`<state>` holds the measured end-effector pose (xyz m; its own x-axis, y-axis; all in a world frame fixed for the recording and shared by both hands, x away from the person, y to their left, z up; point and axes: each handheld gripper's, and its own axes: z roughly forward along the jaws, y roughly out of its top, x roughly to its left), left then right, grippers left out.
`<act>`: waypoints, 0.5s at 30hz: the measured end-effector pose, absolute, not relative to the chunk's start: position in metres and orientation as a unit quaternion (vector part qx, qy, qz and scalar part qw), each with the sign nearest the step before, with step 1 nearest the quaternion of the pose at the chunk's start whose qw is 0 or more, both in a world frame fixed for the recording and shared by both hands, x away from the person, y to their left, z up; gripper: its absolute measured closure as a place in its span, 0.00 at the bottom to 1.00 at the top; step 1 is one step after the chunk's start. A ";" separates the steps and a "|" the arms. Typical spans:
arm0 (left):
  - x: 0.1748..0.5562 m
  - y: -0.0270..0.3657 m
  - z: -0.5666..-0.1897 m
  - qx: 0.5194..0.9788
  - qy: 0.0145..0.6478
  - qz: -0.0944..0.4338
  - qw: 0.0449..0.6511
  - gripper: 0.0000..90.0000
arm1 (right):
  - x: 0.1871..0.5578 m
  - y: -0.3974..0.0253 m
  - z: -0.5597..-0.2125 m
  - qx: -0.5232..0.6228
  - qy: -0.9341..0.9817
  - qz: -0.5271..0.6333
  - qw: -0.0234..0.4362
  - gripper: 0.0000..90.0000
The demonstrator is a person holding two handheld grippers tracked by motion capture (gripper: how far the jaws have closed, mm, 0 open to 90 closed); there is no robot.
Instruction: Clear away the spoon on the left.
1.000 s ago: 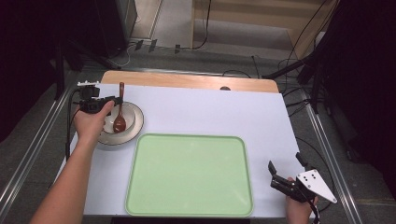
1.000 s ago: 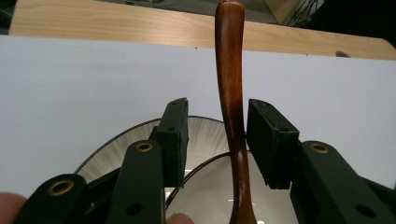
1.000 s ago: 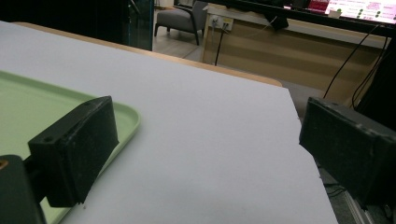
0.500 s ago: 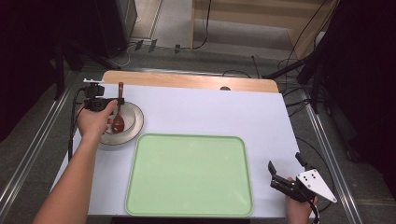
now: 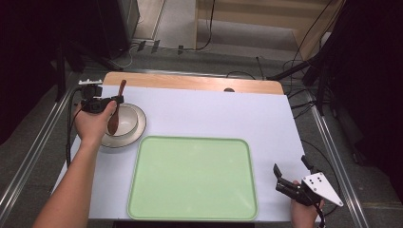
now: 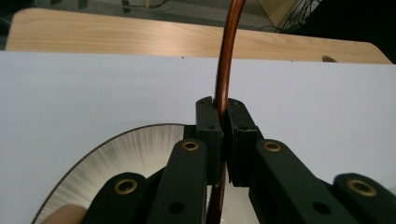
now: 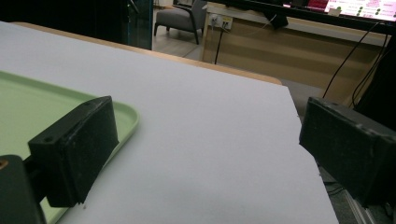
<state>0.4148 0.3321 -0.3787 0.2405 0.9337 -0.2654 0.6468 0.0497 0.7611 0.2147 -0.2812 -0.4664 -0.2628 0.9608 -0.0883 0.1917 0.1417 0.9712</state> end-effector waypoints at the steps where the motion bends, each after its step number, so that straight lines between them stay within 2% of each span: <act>1: 0.414 0.332 -0.378 0.667 0.591 0.171 0.420 0.95 | 0.215 -0.281 -0.466 0.452 0.637 0.474 0.407 0.06; 4: 0.411 0.334 -0.374 0.663 0.591 0.176 0.426 0.95 | 0.215 -0.282 -0.467 0.454 0.635 0.475 0.406 0.06; 6: 0.408 0.337 -0.370 0.648 0.597 0.161 0.445 0.95 | 0.216 -0.282 -0.467 0.455 0.636 0.475 0.405 0.06; 15: 0.397 0.334 -0.357 0.649 0.586 0.174 0.452 0.95 | 0.215 -0.283 -0.466 0.454 0.634 0.478 0.405 0.06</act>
<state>0.3972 0.3345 -0.3571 0.2515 0.9187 -0.3045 0.6033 0.0973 0.7916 0.2151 -0.2827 -0.4662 -0.2600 0.9623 -0.0805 0.1881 0.1322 0.9732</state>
